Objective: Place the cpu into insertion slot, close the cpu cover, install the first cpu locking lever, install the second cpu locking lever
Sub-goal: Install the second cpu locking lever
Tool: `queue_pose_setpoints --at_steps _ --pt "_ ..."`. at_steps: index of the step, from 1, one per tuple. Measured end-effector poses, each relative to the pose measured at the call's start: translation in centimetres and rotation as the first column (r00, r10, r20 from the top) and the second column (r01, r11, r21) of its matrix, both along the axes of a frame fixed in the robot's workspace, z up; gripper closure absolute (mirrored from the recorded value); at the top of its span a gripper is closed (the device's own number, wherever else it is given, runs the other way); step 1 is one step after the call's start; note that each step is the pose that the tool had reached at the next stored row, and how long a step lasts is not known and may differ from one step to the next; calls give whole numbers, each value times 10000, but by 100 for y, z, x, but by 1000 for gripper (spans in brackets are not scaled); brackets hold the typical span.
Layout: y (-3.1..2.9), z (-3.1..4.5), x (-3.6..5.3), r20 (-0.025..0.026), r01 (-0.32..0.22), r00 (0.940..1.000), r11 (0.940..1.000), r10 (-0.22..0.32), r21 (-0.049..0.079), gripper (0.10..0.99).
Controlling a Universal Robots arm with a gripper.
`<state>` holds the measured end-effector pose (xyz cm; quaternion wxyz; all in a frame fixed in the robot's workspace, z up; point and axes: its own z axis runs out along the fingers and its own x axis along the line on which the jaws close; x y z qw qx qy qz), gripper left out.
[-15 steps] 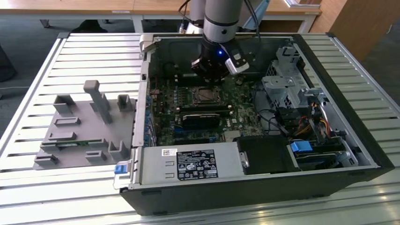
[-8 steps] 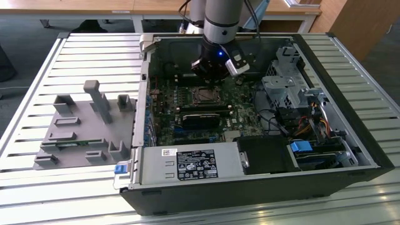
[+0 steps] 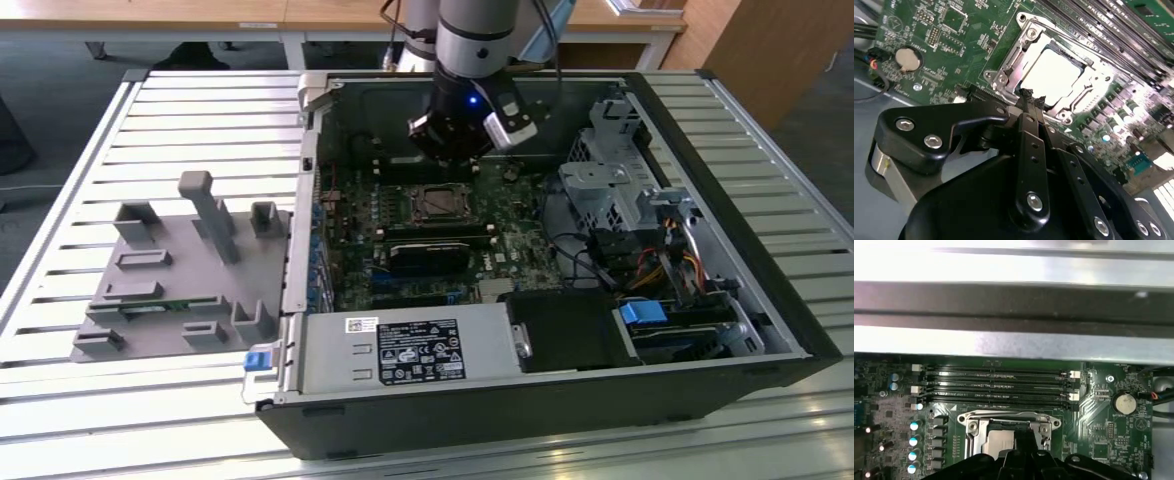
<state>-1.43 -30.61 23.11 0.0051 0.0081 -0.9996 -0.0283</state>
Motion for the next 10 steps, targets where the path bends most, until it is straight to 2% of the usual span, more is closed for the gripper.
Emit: queue_pose_setpoints --at_steps 2,6,10 --pt "0 38 0 0 -1 10000 10000 1 0 980" --pt "-18 43 0 0 -2 10000 10000 2 0 980" --pt "-101 42 0 -1 -1 10000 10000 1 0 980"
